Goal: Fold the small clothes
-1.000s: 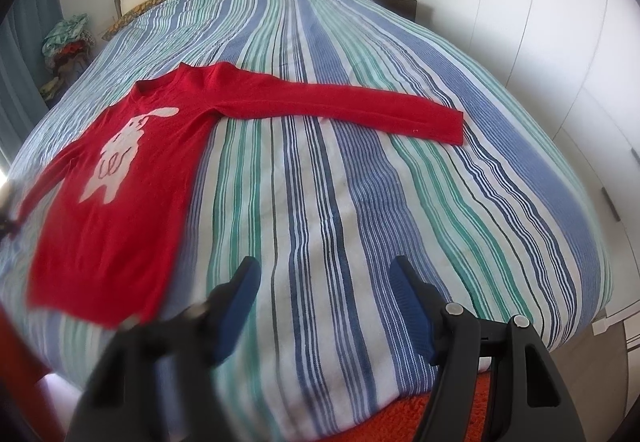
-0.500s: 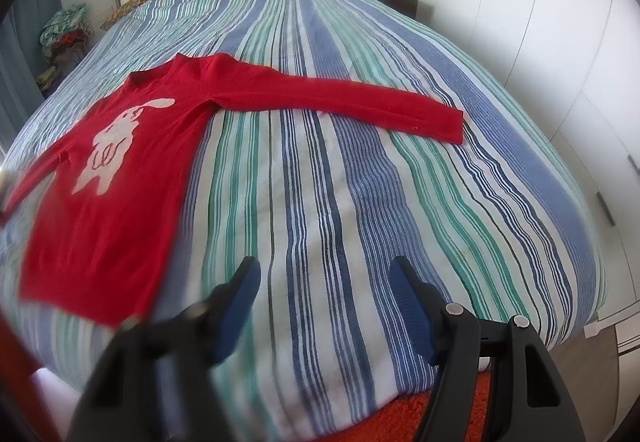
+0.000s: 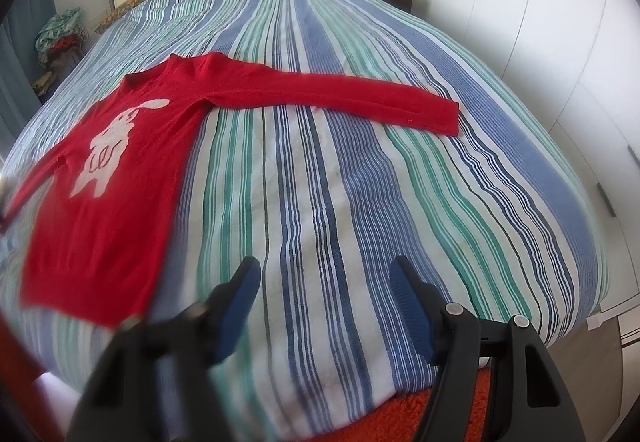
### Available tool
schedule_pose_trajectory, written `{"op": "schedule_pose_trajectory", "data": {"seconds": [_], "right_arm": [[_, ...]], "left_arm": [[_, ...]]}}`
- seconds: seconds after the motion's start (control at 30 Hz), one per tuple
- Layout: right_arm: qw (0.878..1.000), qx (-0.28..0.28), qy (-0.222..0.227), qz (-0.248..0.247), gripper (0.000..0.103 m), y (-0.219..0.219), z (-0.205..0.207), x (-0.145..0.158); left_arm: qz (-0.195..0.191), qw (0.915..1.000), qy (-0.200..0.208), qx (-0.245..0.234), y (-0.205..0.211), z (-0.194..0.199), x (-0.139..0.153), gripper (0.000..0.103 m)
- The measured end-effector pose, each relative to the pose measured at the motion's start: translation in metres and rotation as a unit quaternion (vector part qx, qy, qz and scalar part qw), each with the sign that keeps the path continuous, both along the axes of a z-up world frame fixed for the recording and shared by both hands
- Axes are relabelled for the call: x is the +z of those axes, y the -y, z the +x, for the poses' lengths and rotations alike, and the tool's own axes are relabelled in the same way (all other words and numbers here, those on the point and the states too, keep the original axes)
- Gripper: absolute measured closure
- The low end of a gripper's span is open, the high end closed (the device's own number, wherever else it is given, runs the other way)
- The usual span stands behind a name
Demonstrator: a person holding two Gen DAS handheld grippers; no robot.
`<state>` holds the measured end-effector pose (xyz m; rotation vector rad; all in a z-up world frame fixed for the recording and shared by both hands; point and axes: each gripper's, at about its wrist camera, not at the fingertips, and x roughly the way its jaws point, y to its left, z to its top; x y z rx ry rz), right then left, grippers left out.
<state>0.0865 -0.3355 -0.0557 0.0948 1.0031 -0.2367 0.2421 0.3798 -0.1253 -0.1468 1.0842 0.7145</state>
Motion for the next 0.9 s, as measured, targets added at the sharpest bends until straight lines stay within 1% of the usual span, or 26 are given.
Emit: {"op": "schedule_pose_trajectory", "data": {"seconds": [0.1, 0.17, 0.23, 0.3, 0.37, 0.47, 0.5, 0.53, 0.57, 0.6, 0.63, 0.67, 0.7, 0.73, 0.77, 0.8, 0.83, 0.9], "right_arm": [[1.000, -0.003, 0.001, 0.004, 0.036, 0.002, 0.000, 0.000], [1.000, 0.001, 0.001, -0.005, 0.036, -0.003, 0.001, 0.003], [1.000, 0.026, 0.007, -0.011, 0.036, -0.018, 0.003, 0.010], [0.998, 0.063, 0.016, 0.023, 0.036, -0.039, 0.007, 0.015], [0.993, 0.103, 0.014, 0.056, 0.036, -0.067, 0.015, 0.012], [0.983, 0.167, -0.002, 0.075, 0.036, -0.112, 0.025, -0.001], [0.980, 0.182, -0.007, 0.078, 0.036, -0.124, 0.027, -0.007], [0.977, 0.198, -0.010, 0.083, 0.037, -0.135, 0.028, -0.012], [0.973, 0.213, -0.012, 0.088, 0.037, -0.144, 0.027, -0.017], [0.970, 0.223, -0.019, 0.092, 0.037, -0.151, 0.026, -0.025], [0.968, 0.229, -0.033, 0.094, 0.037, -0.156, 0.025, -0.034], [0.967, 0.230, -0.053, 0.098, 0.037, -0.158, 0.024, -0.045], [0.966, 0.224, -0.077, 0.101, 0.037, -0.157, 0.023, -0.057], [0.966, 0.213, -0.100, 0.104, 0.036, -0.155, 0.020, -0.068], [0.967, 0.199, -0.117, 0.105, 0.036, -0.152, 0.018, -0.077], [0.967, 0.190, -0.126, 0.114, 0.036, -0.147, 0.016, -0.083], [0.967, 0.183, -0.124, 0.123, 0.036, -0.144, 0.015, -0.083], [0.970, 0.171, -0.118, 0.128, 0.036, -0.139, 0.013, -0.079]], "left_arm": [[-0.002, 0.9992, 0.022, -0.032, 0.026, -0.027, 0.025, 0.028], [-0.013, 0.9963, 0.041, -0.074, 0.057, -0.044, 0.040, 0.027], [-0.030, 0.9893, 0.057, -0.131, 0.097, -0.058, 0.053, 0.023], [-0.046, 0.9776, 0.069, -0.193, 0.150, -0.074, 0.061, 0.020], [-0.064, 0.9622, 0.073, -0.254, 0.202, -0.085, 0.062, 0.020], [-0.087, 0.9370, 0.067, -0.332, 0.273, -0.099, 0.052, 0.020], [-0.085, 0.9291, 0.062, -0.354, 0.294, -0.104, 0.048, 0.020], [-0.080, 0.9242, 0.053, -0.370, 0.310, -0.107, 0.040, 0.020], [-0.080, 0.9214, 0.042, -0.378, 0.322, -0.110, 0.032, 0.020], [-0.091, 0.9183, 0.026, -0.384, 0.332, -0.115, 0.024, 0.020], [-0.104, 0.9165, 0.002, -0.386, 0.336, -0.116, 0.010, 0.020], [-0.113, 0.9167, -0.028, -0.382, 0.337, -0.116, -0.005, 0.020], [-0.118, 0.9166, -0.050, -0.379, 0.337, -0.120, -0.020, 0.020], [-0.120, 0.9156, -0.048, -0.381, 0.333, -0.122, -0.025, 0.019], [-0.118, 0.9149, -0.038, -0.384, 0.330, -0.125, -0.022, 0.017], [-0.116, 0.9154, -0.041, -0.383, 0.328, -0.124, -0.018, 0.015], [-0.118, 0.9167, -0.042, -0.379, 0.326, -0.124, -0.015, 0.014], [-0.136, 0.9218, -0.025, -0.362, 0.316, -0.125, -0.005, 0.014]]}}
